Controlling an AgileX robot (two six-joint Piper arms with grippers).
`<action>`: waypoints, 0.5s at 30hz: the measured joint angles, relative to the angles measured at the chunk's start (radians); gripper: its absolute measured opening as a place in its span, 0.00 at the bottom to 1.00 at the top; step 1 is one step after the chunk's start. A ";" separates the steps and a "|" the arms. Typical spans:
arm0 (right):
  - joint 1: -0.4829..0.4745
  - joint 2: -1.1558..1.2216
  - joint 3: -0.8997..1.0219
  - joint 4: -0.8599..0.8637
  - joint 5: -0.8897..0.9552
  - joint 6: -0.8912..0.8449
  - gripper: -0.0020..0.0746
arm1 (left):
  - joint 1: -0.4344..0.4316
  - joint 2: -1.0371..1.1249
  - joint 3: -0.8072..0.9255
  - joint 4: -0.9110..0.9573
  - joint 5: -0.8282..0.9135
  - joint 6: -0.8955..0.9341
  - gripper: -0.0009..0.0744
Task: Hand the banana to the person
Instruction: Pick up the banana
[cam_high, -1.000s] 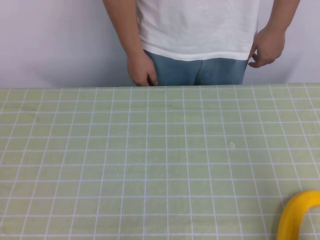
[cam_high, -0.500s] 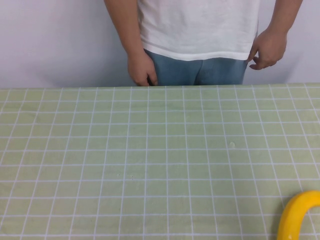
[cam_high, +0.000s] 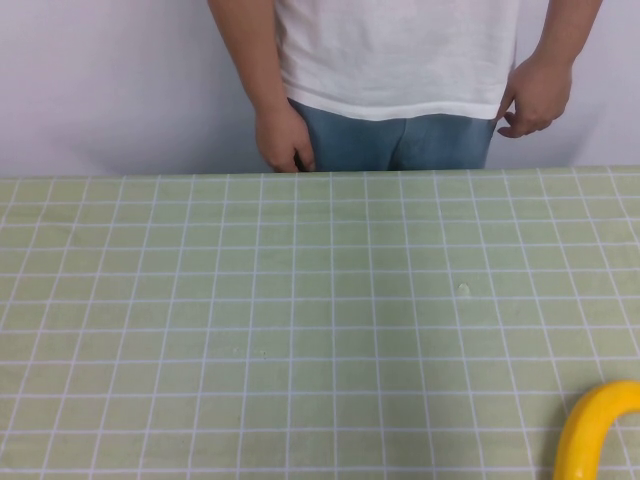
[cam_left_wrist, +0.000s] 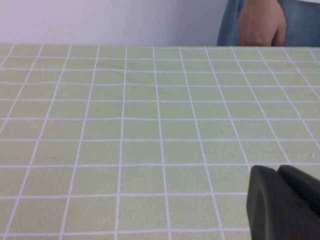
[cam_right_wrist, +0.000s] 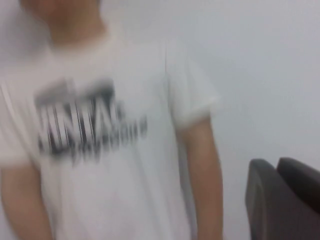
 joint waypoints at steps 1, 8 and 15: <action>0.000 0.053 -0.023 0.007 0.062 0.000 0.02 | 0.000 0.000 0.000 0.000 0.000 0.000 0.01; 0.000 0.270 -0.081 0.015 0.197 -0.041 0.02 | 0.000 0.000 0.000 0.000 0.000 0.000 0.01; 0.000 0.393 -0.081 0.121 0.528 -0.044 0.02 | 0.000 0.000 0.000 0.000 0.000 0.000 0.01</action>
